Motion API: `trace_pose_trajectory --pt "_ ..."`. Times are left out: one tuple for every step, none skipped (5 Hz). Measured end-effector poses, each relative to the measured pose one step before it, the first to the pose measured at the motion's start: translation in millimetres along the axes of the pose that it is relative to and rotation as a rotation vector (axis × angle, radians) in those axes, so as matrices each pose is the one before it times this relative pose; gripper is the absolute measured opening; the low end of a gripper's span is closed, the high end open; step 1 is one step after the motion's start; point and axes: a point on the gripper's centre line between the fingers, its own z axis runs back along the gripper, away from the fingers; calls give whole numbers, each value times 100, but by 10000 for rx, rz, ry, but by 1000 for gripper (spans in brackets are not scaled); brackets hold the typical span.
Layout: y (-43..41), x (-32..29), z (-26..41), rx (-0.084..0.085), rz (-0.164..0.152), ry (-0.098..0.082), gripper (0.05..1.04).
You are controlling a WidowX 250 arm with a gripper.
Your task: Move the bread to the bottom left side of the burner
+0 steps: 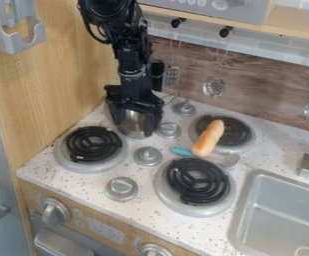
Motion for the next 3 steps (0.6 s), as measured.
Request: trace_pose_trajectory --pt "-20 -878 -1492 -84 26 436 999" --pt "-842 428 -1153 -113 -403 248 999" --pt "-2357 1501 -1055 -260 -649 -92 999"
